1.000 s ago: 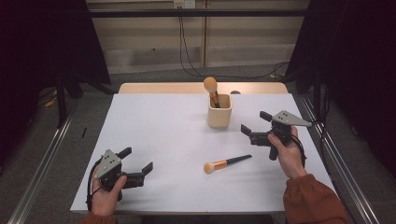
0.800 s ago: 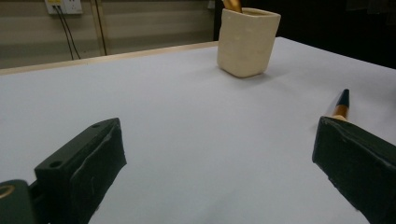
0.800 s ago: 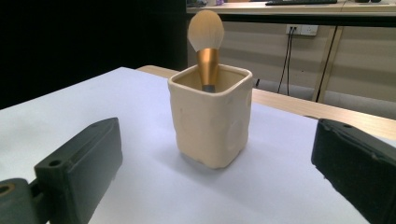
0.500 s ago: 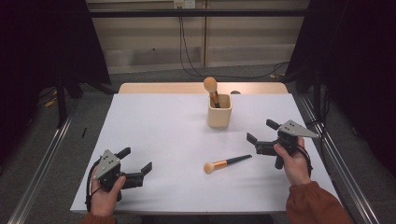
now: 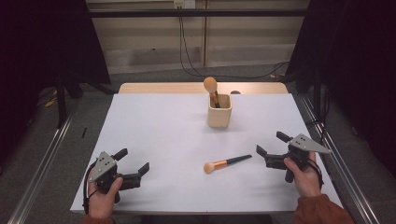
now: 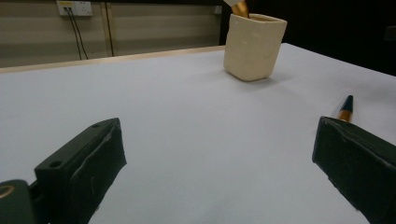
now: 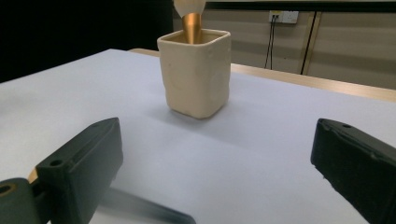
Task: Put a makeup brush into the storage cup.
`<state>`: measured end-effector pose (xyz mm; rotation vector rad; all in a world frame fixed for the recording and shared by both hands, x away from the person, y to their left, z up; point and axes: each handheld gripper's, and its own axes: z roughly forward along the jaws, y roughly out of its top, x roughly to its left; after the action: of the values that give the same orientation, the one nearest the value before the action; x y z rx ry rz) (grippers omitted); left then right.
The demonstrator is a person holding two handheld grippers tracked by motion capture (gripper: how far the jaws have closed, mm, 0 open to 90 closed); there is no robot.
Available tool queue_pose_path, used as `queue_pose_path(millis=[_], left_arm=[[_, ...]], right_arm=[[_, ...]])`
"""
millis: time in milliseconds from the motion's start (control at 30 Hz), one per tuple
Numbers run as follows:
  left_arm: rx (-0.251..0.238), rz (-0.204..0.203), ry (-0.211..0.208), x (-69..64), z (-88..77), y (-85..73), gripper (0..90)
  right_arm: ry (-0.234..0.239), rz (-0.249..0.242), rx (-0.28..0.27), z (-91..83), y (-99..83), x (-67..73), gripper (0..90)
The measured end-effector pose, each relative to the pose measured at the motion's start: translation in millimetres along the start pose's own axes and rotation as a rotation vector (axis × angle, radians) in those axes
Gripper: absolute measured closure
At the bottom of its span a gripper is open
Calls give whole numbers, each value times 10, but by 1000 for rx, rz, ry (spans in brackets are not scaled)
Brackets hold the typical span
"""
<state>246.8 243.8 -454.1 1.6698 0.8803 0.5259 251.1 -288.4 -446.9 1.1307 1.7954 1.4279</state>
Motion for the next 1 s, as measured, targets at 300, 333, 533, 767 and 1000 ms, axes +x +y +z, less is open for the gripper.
queue_pose_path(millis=[300,333,533,767,1000], left_arm=[[-8,1,10,0,-81,-10,23],[-6,-1,12,-3,-88,-11,23],[-6,11,16,-23,-105,-7,23],[-6,10,14,-27,-98,-7,23],[-2,7,11,-4,-84,-14,23]], right_arm=[[-24,8,15,-208,-160,17,23],[-33,20,7,-251,-176,19,24],[-54,20,-12,-434,-238,20,24],[-55,33,-10,-434,-254,-5,24],[-45,31,-12,-403,-232,17,20]])
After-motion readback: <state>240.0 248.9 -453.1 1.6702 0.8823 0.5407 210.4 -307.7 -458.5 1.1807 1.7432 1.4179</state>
